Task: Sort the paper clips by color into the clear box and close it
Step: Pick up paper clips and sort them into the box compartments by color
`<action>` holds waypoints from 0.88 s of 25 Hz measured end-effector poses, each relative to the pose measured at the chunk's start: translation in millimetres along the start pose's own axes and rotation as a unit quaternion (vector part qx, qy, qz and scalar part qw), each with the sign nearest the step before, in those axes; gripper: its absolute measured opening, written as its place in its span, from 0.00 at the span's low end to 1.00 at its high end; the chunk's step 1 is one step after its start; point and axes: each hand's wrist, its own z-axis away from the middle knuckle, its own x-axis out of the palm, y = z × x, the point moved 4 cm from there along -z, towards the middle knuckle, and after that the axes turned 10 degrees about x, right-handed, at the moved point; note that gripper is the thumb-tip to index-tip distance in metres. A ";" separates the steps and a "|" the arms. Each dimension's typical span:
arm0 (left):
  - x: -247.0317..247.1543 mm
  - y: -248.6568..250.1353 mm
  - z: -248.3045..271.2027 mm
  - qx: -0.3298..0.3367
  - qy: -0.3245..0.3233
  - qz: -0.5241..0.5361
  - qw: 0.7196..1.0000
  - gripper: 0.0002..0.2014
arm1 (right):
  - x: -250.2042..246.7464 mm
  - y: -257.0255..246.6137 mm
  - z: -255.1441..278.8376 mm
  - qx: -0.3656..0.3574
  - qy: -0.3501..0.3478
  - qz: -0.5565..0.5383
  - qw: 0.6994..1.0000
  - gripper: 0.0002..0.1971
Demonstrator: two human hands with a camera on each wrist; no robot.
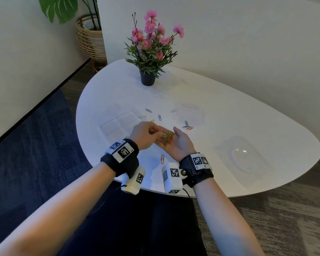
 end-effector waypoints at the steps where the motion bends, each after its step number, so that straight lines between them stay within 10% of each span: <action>1: -3.9 -0.9 -1.3 -0.012 0.012 0.039 0.999 0.04 | -1.0 -1.8 0.2 0.000 0.004 -0.001 1.000 0.33; 5: -12.5 8.7 -0.7 -0.045 0.032 0.177 0.983 0.13 | 0.6 -2.4 0.8 0.008 -0.009 0.006 1.000 0.38; 13: -3.7 14.2 0.7 0.025 -0.013 0.006 1.000 0.08 | 8.7 -0.7 1.6 -0.005 -0.012 -0.013 1.000 0.35; 19: -21.4 3.6 -2.6 -0.112 0.088 0.276 0.950 0.11 | 10.3 -1.2 4.8 -0.011 -0.014 0.003 1.000 0.32; 22: -20.5 14.7 3.4 -0.033 0.008 0.109 0.993 0.10 | 10.5 -0.1 4.3 -0.013 -0.014 0.010 1.000 0.33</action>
